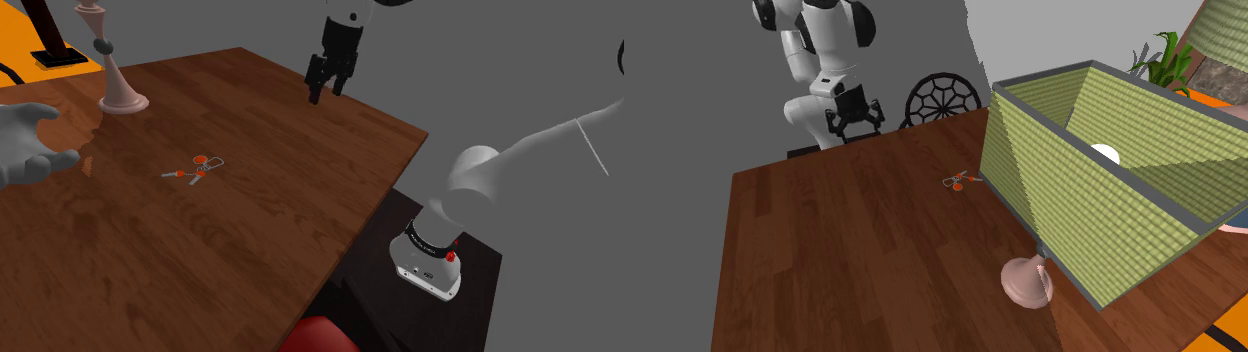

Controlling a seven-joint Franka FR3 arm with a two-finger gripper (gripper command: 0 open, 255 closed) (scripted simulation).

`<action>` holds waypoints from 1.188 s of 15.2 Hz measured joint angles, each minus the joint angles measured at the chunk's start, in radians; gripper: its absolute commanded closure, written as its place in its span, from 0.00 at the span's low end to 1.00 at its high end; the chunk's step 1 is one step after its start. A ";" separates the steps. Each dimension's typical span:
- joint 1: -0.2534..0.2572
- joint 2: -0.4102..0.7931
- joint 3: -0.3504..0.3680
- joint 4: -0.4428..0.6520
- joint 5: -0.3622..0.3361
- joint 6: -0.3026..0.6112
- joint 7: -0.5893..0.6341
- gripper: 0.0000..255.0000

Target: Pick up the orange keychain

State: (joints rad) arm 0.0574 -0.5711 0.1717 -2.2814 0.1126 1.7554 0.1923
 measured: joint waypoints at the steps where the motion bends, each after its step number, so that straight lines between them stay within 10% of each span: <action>1: 0.003 0.016 0.017 0.002 0.005 0.014 0.025 0.00; 18: 0.047 0.608 0.285 0.376 -0.132 0.200 0.519 0.00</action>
State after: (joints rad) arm 0.1042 0.0369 0.4564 -1.9051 -0.0196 1.9552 0.7112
